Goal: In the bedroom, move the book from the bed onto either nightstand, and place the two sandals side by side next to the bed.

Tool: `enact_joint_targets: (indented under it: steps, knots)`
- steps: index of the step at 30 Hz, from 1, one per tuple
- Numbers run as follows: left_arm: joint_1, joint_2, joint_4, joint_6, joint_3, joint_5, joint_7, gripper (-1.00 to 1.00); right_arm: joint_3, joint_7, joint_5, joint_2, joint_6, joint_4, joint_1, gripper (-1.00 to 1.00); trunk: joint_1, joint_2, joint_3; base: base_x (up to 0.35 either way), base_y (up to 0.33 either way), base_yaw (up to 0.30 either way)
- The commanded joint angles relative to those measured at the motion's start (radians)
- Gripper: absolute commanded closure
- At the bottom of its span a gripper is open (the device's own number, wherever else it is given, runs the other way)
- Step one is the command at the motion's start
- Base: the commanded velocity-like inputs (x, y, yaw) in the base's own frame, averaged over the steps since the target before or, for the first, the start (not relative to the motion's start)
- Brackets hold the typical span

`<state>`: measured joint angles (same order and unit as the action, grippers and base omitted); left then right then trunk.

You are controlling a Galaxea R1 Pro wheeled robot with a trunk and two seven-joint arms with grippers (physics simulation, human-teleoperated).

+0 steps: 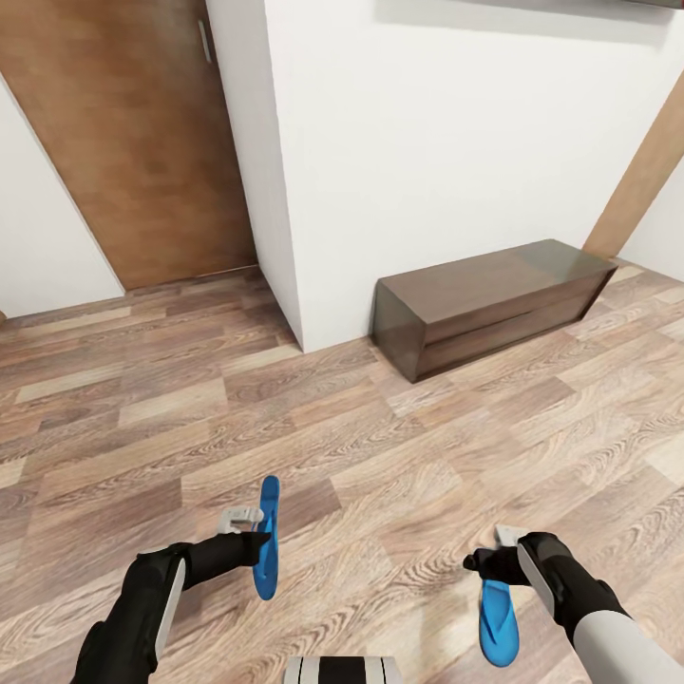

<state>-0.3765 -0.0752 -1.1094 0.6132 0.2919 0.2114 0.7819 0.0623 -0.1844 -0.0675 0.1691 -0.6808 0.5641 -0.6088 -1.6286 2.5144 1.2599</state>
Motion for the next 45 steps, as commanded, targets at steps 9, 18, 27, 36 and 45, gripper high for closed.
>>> enact_joint_targets:
  steps: [9,18,27,36,45]
  knots:
    - [-0.001,-0.001,-0.001,0.004,0.004,0.008,0.01,1.0,0.006,0.157,-0.008,0.005,0.013,0.003,0.0,-1.0,0.0,0.0,0.001,0.004,-0.001,0.0]
    - [-0.001,-0.001,-0.001,0.003,0.004,0.009,0.01,1.0,0.005,0.206,-0.016,0.001,0.098,0.001,0.0,-1.0,0.0,0.0,0.001,0.0,0.0,0.0]
    - [-0.001,-0.001,-0.001,0.003,0.004,0.009,0.009,1.0,0.002,0.204,-0.018,0.0,0.258,-0.012,0.0,-1.0,0.0,0.0,0.001,0.0,0.0,0.0]
    - [0.0,-0.001,-0.001,0.003,-0.012,0.009,0.008,1.0,0.001,0.204,-0.017,0.0,0.282,-0.123,0.0,-1.0,0.0,0.0,0.001,0.0,0.0,0.0]
    - [0.0,-0.001,-0.001,0.003,-0.016,0.009,0.008,1.0,0.002,0.204,-0.015,0.0,0.325,-0.176,0.0,-1.0,-0.002,0.001,0.016,0.0,0.0,0.0]
